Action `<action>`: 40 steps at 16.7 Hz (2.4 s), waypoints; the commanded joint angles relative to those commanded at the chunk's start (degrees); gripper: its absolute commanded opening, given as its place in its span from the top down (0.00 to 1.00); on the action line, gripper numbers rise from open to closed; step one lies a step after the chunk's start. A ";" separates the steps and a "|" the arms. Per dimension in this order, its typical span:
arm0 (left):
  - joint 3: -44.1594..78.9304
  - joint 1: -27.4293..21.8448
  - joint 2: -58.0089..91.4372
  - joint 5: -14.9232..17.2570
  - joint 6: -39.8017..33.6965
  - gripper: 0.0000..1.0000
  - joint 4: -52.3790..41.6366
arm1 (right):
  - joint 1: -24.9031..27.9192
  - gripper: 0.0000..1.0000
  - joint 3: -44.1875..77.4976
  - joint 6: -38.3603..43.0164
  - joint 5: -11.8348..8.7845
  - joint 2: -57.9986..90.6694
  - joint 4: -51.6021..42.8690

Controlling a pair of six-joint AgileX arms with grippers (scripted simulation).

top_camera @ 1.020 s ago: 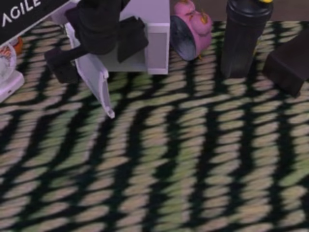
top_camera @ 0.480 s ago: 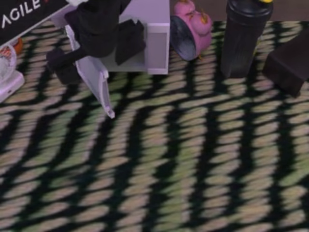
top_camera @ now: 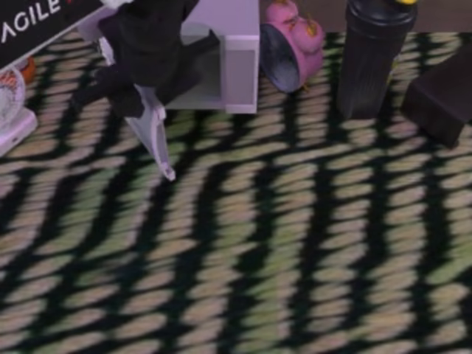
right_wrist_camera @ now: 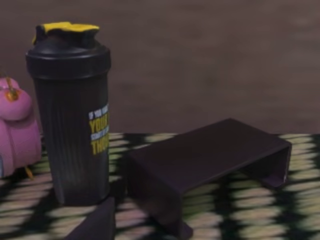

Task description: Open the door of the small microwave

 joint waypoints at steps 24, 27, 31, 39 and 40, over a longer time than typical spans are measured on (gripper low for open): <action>24.48 5.08 11.27 14.96 4.87 1.00 -21.50 | 0.00 0.00 0.00 0.00 0.00 0.00 0.00; 24.71 5.13 11.40 15.15 4.94 1.00 -21.73 | 0.00 0.00 0.00 0.00 0.00 0.00 0.00; 22.87 5.00 11.13 15.13 4.83 1.00 -20.16 | 0.00 0.00 0.00 0.00 0.00 0.00 0.00; 16.75 5.17 9.46 15.13 4.97 1.00 -15.71 | 0.00 0.00 0.00 0.00 0.00 0.00 0.00; 16.75 5.17 9.46 15.13 4.97 1.00 -15.71 | 0.00 0.00 0.00 0.00 0.00 0.00 0.00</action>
